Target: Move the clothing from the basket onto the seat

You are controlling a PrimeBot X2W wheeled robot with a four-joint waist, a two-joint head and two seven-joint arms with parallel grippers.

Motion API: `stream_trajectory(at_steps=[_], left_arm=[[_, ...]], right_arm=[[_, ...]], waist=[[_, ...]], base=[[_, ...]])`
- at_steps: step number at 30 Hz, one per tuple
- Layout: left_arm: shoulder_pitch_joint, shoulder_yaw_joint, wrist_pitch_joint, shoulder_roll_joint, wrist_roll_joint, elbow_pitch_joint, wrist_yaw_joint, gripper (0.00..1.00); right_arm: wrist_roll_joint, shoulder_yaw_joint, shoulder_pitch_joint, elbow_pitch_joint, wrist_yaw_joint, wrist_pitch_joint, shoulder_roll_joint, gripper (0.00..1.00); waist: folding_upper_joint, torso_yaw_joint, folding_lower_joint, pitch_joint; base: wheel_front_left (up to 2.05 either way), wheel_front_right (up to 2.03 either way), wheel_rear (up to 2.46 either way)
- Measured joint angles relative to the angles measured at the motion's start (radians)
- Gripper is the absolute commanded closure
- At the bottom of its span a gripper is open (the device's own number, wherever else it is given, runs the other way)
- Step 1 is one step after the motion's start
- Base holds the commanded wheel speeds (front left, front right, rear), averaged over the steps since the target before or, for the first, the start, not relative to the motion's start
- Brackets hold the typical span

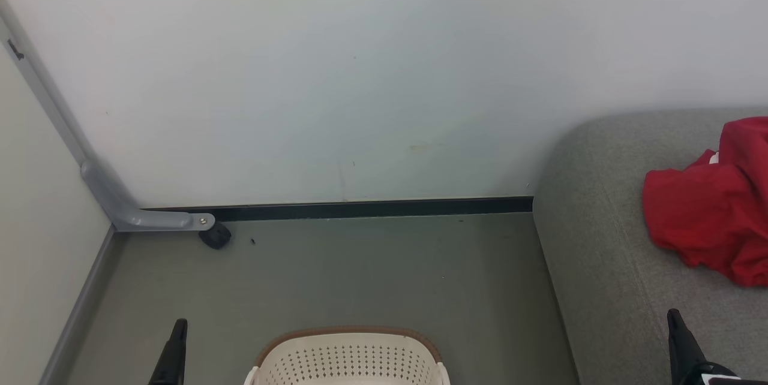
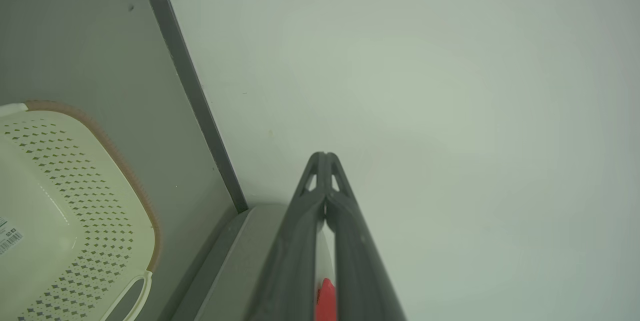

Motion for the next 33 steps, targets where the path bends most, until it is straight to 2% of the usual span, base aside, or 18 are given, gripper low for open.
stream_trajectory(at_steps=[6, 33], left_arm=[[-0.011, 0.006, 0.007, -0.002, -0.033, -0.003, -0.008, 1.00], [-0.011, 0.006, 0.007, -0.003, -0.035, -0.004, -0.008, 1.00]], right_arm=[[0.029, -0.007, 0.000, 0.001, 0.000, 0.008, 0.002, 1.00], [0.029, -0.007, -0.002, 0.001, 0.000, 0.008, 0.002, 1.00]], waist=[[0.0000, 0.000, 0.0000, 0.000], [0.0000, 0.000, 0.0000, 0.000]], base=[[0.00, 0.00, 0.00], [0.00, 0.00, 0.00]])
